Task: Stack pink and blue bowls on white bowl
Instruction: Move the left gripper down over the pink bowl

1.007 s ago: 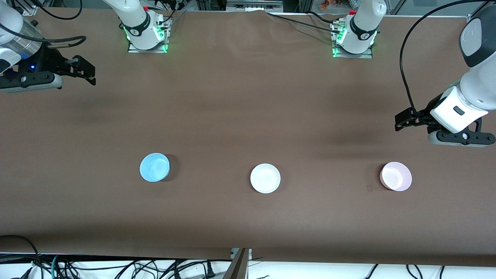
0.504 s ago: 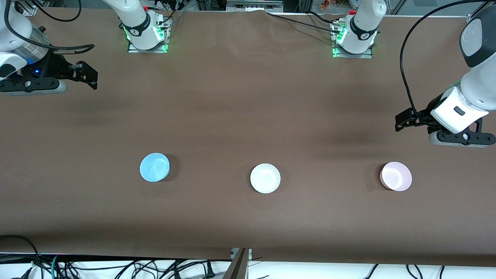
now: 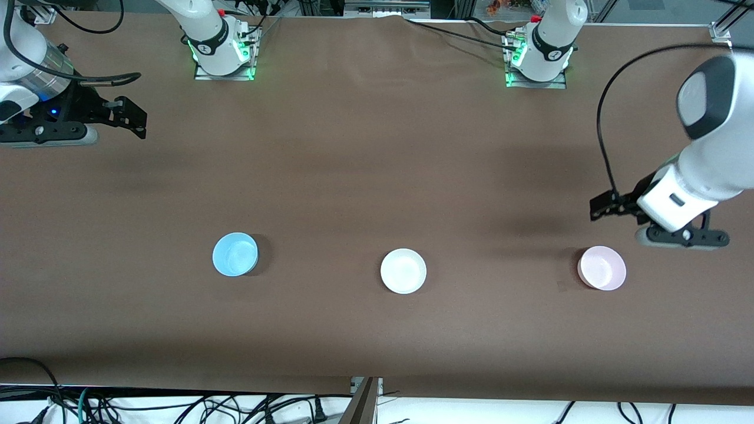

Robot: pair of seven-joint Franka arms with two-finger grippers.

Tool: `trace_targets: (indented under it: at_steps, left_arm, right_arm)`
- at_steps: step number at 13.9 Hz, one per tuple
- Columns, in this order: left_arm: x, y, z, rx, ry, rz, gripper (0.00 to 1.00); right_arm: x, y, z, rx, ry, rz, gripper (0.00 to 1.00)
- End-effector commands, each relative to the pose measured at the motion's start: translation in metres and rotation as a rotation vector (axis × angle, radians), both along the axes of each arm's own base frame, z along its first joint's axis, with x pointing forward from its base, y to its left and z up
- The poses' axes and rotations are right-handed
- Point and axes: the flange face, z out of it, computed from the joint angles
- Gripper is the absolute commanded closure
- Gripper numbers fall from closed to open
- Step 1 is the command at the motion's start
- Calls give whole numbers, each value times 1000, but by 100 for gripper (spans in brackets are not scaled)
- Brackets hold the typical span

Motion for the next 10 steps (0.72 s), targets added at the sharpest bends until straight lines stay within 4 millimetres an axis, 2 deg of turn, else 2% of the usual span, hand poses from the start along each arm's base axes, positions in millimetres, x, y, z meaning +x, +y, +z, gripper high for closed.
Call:
trace_targets:
  at_steps: [1, 3, 5, 8, 10]
  left_arm:
    - [30, 10, -52, -19, -10, -3, 0]
    - [46, 18, -86, -22, -54, 3, 0]
    - [53, 9, -118, -25, -72, -30, 0]
    - [55, 9, -163, -26, -45, -42, 0]
    - [51, 13, -181, -24, -48, -75, 0]
  right_arm:
    - [4, 8, 1, -14, 4, 11, 0]
    - [8, 6, 6, 40, -17, -9, 0]
    - [12, 8, 13, 119, -28, -23, 0]
    - [15, 8, 13, 118, -30, -21, 0]
    - [16, 8, 11, 116, -29, -21, 0]
